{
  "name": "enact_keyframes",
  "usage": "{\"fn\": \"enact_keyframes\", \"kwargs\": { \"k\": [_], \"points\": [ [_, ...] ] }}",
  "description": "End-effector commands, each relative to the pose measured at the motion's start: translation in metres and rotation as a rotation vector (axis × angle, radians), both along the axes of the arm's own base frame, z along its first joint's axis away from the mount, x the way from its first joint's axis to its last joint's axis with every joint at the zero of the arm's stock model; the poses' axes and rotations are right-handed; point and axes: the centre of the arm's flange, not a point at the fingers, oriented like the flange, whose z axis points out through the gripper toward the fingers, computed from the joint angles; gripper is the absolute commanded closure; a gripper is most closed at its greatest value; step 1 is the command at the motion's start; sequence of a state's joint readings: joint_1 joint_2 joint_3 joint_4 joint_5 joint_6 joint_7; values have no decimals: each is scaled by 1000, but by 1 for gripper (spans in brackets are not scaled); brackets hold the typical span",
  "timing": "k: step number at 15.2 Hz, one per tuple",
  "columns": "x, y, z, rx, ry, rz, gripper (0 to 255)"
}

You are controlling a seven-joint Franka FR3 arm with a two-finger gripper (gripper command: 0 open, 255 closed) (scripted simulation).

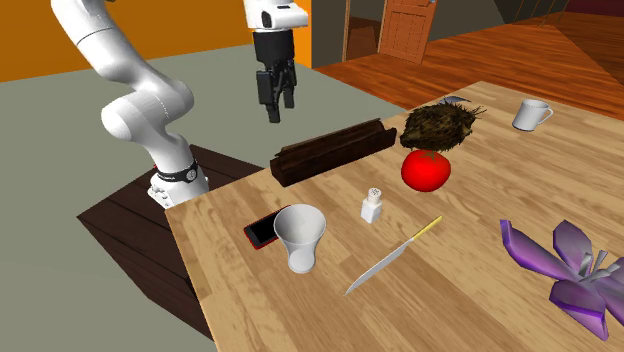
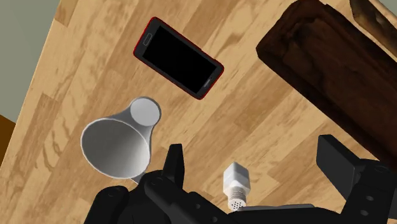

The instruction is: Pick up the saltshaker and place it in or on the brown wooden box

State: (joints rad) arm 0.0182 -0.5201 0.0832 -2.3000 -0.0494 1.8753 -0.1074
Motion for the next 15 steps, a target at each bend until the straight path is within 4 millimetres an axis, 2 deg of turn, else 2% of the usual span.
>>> {"fn": "enact_keyframes", "kwargs": {
  "k": [1,15],
  "points": [
    [22,2,-15,-2,6,8,0],
    [180,35,-116,-19,57,62,0]
  ]
}}
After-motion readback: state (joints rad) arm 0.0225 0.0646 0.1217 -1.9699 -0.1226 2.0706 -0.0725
